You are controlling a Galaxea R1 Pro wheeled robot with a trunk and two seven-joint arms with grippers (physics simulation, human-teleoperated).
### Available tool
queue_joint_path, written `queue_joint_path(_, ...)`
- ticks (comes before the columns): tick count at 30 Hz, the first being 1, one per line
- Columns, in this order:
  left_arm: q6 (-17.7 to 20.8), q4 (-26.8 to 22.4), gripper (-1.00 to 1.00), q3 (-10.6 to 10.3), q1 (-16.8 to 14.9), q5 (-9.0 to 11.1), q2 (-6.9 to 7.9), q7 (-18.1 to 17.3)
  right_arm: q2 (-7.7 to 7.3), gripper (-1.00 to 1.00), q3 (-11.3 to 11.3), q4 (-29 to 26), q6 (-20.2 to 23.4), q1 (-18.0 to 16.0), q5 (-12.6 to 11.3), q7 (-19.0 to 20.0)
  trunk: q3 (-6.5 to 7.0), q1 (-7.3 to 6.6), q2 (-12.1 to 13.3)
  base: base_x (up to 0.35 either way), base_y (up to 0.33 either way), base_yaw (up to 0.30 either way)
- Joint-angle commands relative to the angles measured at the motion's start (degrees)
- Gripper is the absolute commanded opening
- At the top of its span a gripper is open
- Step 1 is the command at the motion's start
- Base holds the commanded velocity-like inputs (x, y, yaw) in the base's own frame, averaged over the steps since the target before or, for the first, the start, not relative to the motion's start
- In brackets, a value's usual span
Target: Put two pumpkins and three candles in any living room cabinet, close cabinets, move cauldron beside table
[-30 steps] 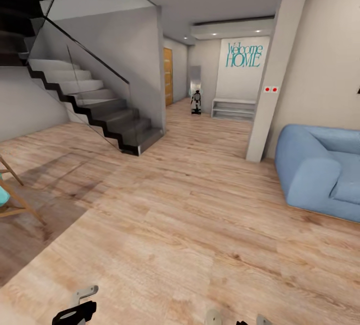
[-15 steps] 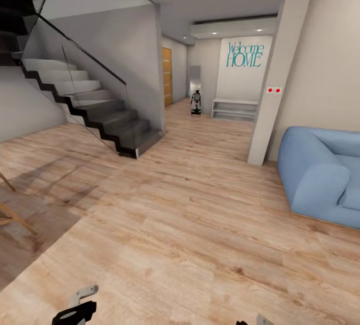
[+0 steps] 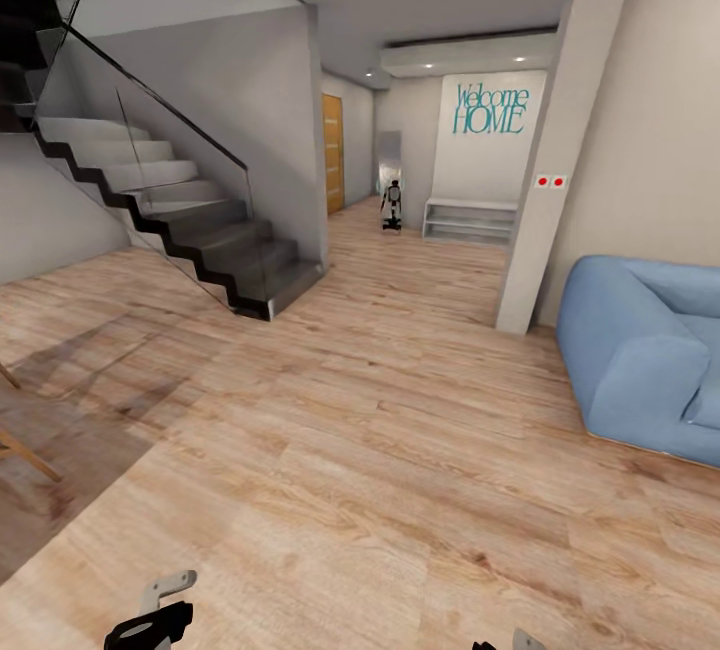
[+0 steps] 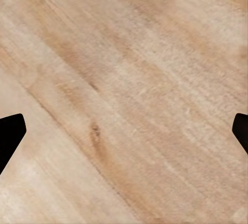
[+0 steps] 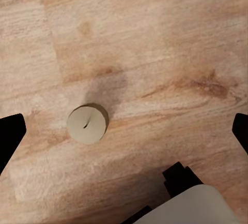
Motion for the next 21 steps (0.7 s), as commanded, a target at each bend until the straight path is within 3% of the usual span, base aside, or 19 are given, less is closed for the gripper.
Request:
queue_joint_path(1,0.0,0.0,1.0,0.0,0.0,0.0,0.03,0.0,0.0,1.0,0.0,0.0,0.0,0.0,0.0,0.0,0.0,0.0,0.0,0.013,-0.002,0.0)
queue_joint_path(7,0.5,-0.5,1.0,0.3,0.0,0.2,0.14,0.1,0.08,1.0,0.0,-0.1,-0.1,0.0,0.1,-0.1,0.0,0.0,0.0,0.003,0.0,0.0)
queue_joint_path(9,2.3,-0.7,1.0,0.4,-0.1,0.3,0.09,0.1,0.08,1.0,0.0,-0.6,0.2,0.0,0.1,-0.2,0.0,0.0,0.0,0.0,0.0,0.0)
queue_joint_path(11,8.1,-1.4,1.0,0.4,-0.4,0.4,-0.09,0.1,0.09,1.0,0.0,-2.1,1.5,-0.2,0.1,-0.3,-0.36,0.44,-0.8,0.0,0.0,0.0)
queue_joint_path(13,16.6,-5.0,1.0,0.6,-1.0,0.5,-0.24,0.1,0.07,1.0,0.0,-4.4,4.8,-0.5,0.1,-0.5,-0.72,0.88,-1.6,0.0,0.0,0.0)
queue_joint_path(15,25.7,-12.0,1.0,0.9,-1.3,0.6,-0.33,0.1,-0.07,1.0,-0.2,-6.9,8.5,-0.6,0.1,-0.4,-1.08,1.32,-2.4,0.0,0.0,0.0)
queue_joint_path(18,40.0,-23.7,1.0,1.6,-1.5,0.8,-0.42,-0.3,0.02,1.0,-0.1,-8.3,10.4,-0.6,0.1,-0.2,-1.62,1.98,-3.6,0.0,0.0,0.0)
queue_joint_path(21,44.7,-27.2,1.0,2.0,-1.6,0.9,-0.48,-1.3,-0.3,1.0,0.1,-8.6,10.7,-0.6,0.1,-0.1,-2.15,2.64,-4.8,0.0,0.0,0.0)
